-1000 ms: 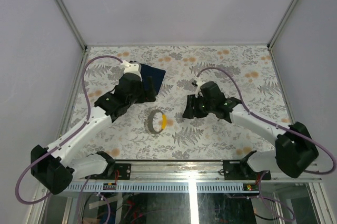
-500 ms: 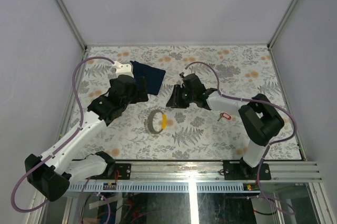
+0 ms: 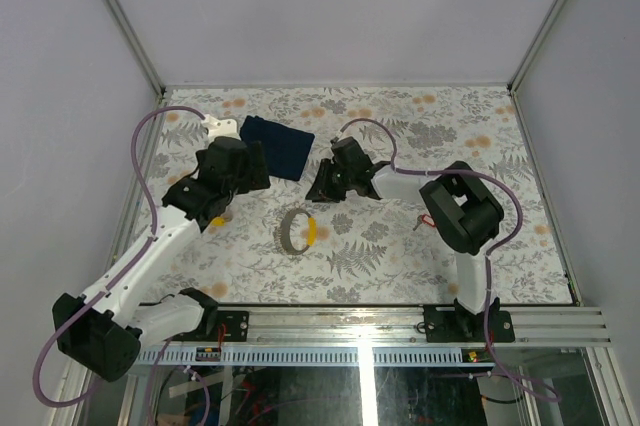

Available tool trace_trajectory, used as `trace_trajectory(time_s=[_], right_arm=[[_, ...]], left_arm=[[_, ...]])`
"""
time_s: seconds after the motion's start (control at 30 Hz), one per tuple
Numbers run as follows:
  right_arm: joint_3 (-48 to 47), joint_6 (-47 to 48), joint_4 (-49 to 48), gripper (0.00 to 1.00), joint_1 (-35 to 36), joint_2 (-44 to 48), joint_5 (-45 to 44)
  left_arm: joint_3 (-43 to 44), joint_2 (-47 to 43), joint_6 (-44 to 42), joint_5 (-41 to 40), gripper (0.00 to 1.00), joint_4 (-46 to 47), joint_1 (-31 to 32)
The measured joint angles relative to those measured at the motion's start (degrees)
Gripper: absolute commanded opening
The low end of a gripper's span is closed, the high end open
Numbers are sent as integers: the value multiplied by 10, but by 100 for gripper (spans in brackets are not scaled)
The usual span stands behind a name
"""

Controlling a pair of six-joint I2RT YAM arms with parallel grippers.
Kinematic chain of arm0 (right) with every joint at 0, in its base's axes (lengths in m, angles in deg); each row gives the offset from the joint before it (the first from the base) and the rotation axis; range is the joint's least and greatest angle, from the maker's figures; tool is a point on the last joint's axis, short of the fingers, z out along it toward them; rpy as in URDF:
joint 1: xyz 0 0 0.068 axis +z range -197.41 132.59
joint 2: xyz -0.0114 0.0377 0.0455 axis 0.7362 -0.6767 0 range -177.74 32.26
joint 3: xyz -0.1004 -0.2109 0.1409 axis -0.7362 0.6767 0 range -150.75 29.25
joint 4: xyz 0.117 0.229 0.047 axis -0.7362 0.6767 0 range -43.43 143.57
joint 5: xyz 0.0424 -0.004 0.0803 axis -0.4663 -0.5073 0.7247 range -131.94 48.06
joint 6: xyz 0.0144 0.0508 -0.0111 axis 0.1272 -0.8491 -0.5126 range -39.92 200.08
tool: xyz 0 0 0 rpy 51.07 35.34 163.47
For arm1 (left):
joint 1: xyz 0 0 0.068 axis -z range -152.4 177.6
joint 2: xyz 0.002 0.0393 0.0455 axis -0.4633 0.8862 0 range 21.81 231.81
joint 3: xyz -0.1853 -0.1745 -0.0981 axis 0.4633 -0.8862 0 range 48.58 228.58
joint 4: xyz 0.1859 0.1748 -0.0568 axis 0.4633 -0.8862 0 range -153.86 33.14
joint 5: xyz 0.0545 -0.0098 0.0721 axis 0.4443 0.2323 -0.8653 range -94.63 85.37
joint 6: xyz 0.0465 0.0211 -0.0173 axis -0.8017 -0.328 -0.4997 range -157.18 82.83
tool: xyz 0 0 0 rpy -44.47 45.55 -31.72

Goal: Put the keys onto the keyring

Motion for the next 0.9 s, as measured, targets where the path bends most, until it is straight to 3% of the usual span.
trace_trajectory(time_s=[0.63, 0.9], right_arm=[[-26, -18, -14, 26, 2, -61, 49], [-30, -19, -15, 8, 5, -69, 61]], left_arm=[[-7, 0, -4, 75, 90, 2, -67], [-8, 0, -4, 94, 90, 3, -87]])
